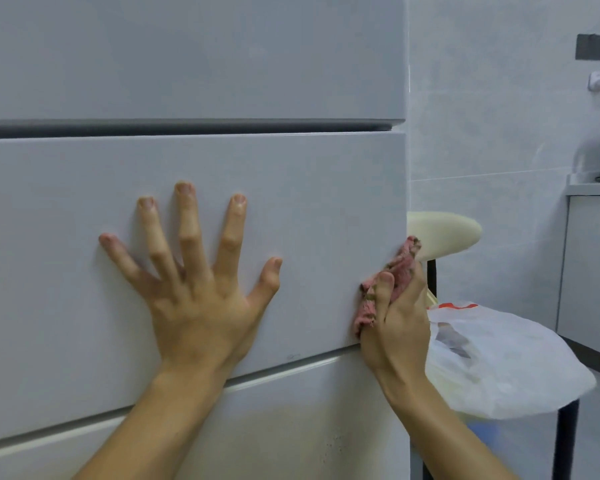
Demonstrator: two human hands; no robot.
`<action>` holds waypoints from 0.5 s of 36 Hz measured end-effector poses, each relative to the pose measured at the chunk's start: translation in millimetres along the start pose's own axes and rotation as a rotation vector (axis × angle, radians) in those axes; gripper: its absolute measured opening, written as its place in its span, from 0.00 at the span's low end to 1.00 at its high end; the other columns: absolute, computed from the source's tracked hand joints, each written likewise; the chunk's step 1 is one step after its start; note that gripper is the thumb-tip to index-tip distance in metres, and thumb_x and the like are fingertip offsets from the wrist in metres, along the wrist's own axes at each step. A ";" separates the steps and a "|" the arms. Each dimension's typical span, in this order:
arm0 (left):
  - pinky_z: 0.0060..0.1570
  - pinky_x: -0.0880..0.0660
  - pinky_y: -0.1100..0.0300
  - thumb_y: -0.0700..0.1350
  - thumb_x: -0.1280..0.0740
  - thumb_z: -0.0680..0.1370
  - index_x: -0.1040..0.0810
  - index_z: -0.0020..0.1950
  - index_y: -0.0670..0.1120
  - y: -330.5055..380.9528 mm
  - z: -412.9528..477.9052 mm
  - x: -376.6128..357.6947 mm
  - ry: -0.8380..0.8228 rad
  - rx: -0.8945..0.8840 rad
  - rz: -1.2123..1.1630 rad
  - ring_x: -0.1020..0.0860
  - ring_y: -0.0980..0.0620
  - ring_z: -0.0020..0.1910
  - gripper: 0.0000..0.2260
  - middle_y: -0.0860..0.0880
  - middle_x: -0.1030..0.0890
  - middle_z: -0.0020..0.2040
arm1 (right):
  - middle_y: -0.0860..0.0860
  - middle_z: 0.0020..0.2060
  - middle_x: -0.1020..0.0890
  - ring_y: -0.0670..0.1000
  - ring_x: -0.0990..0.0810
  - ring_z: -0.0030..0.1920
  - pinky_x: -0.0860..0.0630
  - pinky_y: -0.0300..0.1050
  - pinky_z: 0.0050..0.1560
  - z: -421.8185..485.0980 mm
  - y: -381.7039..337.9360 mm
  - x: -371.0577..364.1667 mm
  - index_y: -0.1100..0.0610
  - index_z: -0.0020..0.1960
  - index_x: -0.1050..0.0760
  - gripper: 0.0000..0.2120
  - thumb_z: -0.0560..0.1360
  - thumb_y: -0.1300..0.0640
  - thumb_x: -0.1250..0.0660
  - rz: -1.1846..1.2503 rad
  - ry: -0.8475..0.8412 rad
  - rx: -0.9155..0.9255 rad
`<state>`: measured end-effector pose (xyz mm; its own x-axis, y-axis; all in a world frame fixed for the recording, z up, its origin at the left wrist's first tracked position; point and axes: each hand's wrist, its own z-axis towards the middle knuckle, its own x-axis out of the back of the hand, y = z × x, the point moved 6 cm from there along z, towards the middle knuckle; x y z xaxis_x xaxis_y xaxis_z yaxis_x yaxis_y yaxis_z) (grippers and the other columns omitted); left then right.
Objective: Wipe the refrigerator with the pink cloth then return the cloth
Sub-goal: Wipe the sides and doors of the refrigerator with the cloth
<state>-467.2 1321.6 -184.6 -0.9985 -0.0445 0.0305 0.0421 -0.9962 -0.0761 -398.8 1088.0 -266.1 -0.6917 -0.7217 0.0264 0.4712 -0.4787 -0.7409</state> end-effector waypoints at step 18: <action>0.72 0.50 0.18 0.65 0.39 0.84 0.38 0.84 0.49 -1.0 -1.1 3.7 -0.054 -0.023 -0.037 0.43 0.24 0.80 0.33 0.33 0.41 0.82 | 0.63 0.84 0.46 0.64 0.54 0.85 0.54 0.62 0.84 37.5 -62.5 -16.1 0.62 0.84 0.45 0.32 0.87 0.44 0.54 -0.200 0.123 0.510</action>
<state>-471.0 1322.5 -185.5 -0.9961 -0.0119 0.0872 0.0034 -0.9953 -0.0967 -396.6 1110.7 -195.1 -0.8391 -0.5430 0.0316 0.5083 -0.8035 -0.3098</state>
